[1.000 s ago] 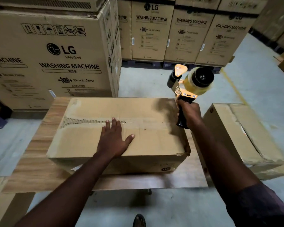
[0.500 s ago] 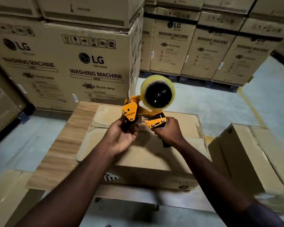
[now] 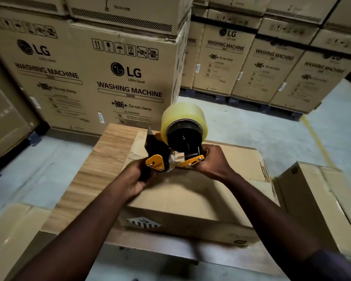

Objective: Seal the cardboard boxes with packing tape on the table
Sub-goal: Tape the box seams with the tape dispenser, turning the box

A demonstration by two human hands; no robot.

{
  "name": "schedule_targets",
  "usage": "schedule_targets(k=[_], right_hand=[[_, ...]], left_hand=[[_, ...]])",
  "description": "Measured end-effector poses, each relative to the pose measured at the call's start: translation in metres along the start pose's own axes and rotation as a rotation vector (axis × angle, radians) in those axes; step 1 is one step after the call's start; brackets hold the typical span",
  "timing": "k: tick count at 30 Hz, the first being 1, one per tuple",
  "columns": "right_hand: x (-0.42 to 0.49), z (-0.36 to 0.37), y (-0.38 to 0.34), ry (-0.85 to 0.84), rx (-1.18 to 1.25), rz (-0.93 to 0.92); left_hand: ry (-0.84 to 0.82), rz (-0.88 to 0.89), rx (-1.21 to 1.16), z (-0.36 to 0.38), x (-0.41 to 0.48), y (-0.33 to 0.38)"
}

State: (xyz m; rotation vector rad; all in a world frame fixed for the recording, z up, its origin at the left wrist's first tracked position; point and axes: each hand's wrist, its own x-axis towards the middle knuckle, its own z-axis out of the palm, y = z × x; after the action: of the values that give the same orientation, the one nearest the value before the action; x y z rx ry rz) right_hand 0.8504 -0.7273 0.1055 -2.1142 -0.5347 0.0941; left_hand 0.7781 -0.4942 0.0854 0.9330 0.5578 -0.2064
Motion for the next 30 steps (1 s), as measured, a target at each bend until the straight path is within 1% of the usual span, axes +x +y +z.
schedule_targets(k=[2, 5, 10, 13, 16, 18, 21, 23, 27, 29, 30], right_hand=[[0.005, 0.006, 0.001, -0.017, -0.04, 0.003], [0.015, 0.016, 0.001, -0.041, -0.104, 0.02], [0.032, 0.03, -0.008, -0.096, -0.252, -0.025], [0.044, 0.039, -0.009, -0.104, -0.333, -0.052], [0.053, 0.039, -0.004, -0.101, -0.49, -0.044], [0.056, 0.037, 0.001, -0.116, -0.551, -0.036], [0.057, 0.039, 0.006, -0.135, -0.58, -0.028], [0.056, 0.042, 0.008, -0.137, -0.59, -0.029], [0.054, 0.043, 0.01, -0.142, -0.6, -0.081], [0.052, 0.045, 0.009, -0.164, -0.621, -0.104], [0.051, 0.047, 0.009, -0.173, -0.626, -0.11]], left_hand=[[0.038, 0.052, 0.192, -0.009, 0.007, 0.005], [0.03, 0.143, 0.485, -0.025, 0.006, 0.019], [0.026, 0.231, 0.71, -0.049, 0.012, 0.037], [0.064, 0.274, 0.77, -0.063, 0.017, 0.049], [0.119, 0.252, 0.713, -0.085, 0.024, 0.06], [0.135, 0.253, 0.711, -0.098, 0.03, 0.062], [0.166, 0.328, 0.81, -0.106, 0.038, 0.056], [0.222, 0.402, 0.894, -0.106, 0.044, 0.053], [0.32, 0.461, 0.988, -0.102, 0.053, 0.039], [0.331, 0.433, 1.065, -0.1, 0.058, 0.028], [0.311, 0.38, 1.073, -0.101, 0.063, 0.023]])
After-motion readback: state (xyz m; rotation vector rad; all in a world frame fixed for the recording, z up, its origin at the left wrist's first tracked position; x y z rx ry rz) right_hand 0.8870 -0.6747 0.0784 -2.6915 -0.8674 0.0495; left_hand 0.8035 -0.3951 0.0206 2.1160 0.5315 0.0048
